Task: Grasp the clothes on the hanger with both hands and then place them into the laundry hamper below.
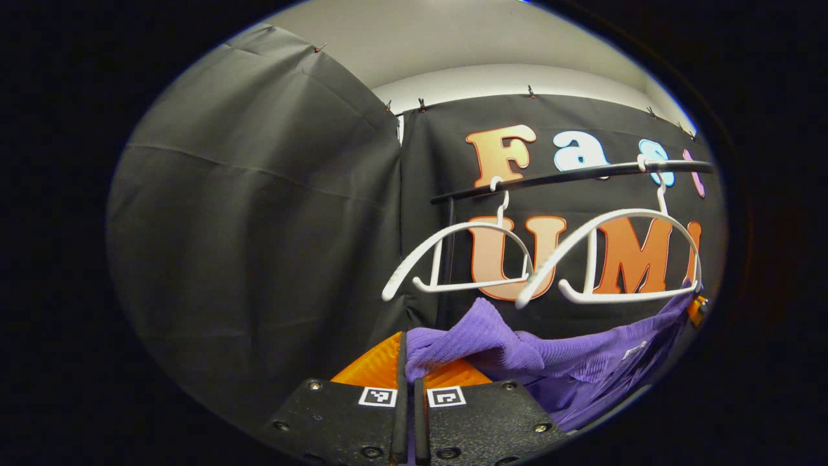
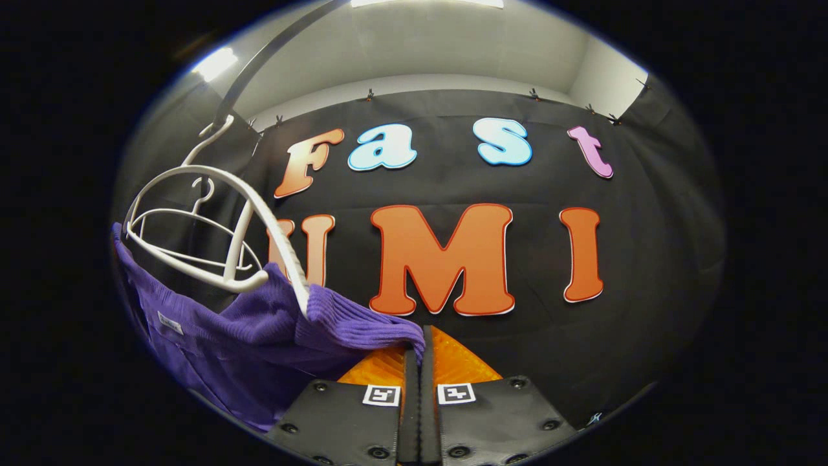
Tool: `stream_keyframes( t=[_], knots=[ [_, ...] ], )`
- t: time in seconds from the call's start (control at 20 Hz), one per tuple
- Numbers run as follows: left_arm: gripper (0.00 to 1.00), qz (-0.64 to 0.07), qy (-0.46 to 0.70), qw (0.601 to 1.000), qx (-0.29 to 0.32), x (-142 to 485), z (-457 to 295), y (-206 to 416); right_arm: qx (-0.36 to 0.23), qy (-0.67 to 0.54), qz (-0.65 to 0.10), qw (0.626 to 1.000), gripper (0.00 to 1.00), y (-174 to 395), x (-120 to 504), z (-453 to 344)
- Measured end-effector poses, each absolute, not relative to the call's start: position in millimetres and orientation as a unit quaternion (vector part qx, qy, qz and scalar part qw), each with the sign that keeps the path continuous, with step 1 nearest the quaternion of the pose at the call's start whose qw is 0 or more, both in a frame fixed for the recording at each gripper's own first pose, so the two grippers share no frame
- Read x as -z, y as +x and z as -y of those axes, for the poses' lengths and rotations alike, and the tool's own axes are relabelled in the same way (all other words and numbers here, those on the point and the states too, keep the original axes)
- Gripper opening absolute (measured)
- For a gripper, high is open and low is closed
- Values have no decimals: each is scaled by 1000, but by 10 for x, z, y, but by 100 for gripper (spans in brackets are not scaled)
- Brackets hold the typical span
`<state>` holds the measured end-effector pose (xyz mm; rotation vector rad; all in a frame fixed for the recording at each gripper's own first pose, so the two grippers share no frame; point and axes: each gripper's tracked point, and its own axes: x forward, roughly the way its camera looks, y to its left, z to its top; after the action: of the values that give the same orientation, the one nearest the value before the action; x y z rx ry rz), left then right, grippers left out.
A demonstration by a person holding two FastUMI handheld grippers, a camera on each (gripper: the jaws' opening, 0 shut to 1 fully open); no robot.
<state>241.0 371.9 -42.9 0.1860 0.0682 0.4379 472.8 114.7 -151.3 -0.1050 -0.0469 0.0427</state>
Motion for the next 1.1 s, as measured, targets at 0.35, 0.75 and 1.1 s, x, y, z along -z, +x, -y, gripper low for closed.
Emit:
stream_keyframes(
  t=[0.35,0.75,1.1],
  knots=[
    [4,-51,87,969,-226,612,-3736,2118,-28,-67,-13,997,8,4399,1849,-1104],
    [4,-74,85,970,-215,800,-3469,1850,-58,-65,-41,995,8,3967,1862,-1294],
    [4,-106,27,982,-151,1244,-2881,1775,-140,-63,-77,985,8,3456,2003,-1860]
  ],
)
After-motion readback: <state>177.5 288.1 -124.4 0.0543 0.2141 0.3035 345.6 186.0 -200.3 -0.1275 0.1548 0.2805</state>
